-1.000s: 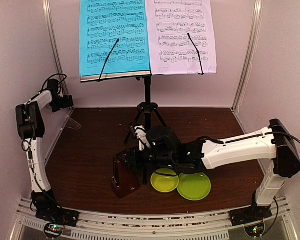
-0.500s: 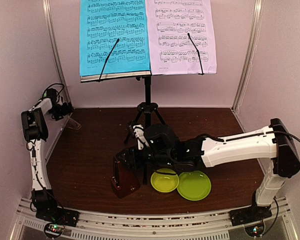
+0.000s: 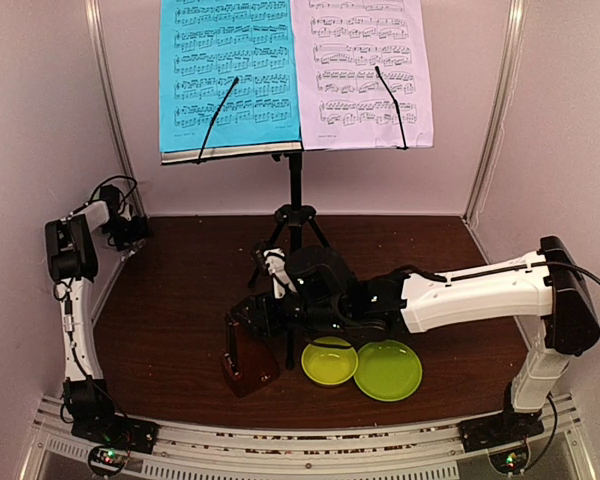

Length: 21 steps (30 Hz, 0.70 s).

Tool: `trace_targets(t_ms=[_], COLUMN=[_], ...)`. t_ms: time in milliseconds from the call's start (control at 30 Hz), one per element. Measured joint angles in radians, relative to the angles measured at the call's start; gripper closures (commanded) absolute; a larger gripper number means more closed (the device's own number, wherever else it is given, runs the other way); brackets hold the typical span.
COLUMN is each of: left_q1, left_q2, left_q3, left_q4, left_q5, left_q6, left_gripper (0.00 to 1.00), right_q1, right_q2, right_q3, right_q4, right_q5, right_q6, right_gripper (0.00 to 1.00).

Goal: Set up the instrument practice props

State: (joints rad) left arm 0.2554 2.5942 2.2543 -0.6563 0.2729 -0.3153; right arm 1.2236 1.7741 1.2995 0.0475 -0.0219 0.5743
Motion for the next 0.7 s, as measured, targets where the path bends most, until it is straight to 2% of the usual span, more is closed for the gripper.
trace_targets(t_ms=[300, 400, 533, 700], left_q1=[-0.060, -0.110, -0.161, -0.101], left_q2=[-0.172, -0.232, -0.348, -0.510], left_q3=[-0.119, -0.168, -0.320, -0.476], left_q4=[0.019, 0.039, 0.065, 0.070], left_q5=[0.028, 0.034, 0.001, -0.092], left_q6=[0.003, 0.003, -0.007, -0.049], left_gripper=[0.15, 0.12, 0.03, 0.02], right_q1=[0.000, 0.000, 0.000, 0.000], right_q2=[0.000, 0.000, 0.000, 0.000], right_q3=[0.000, 0.000, -0.003, -0.006], right_q4=[0.001, 0.001, 0.005, 0.014], right_q5=[0.000, 0.000, 0.000, 0.000], right_q6=[-0.004, -0.004, -0.004, -0.004], right_gripper=[0.43, 0.43, 0.43, 0.43])
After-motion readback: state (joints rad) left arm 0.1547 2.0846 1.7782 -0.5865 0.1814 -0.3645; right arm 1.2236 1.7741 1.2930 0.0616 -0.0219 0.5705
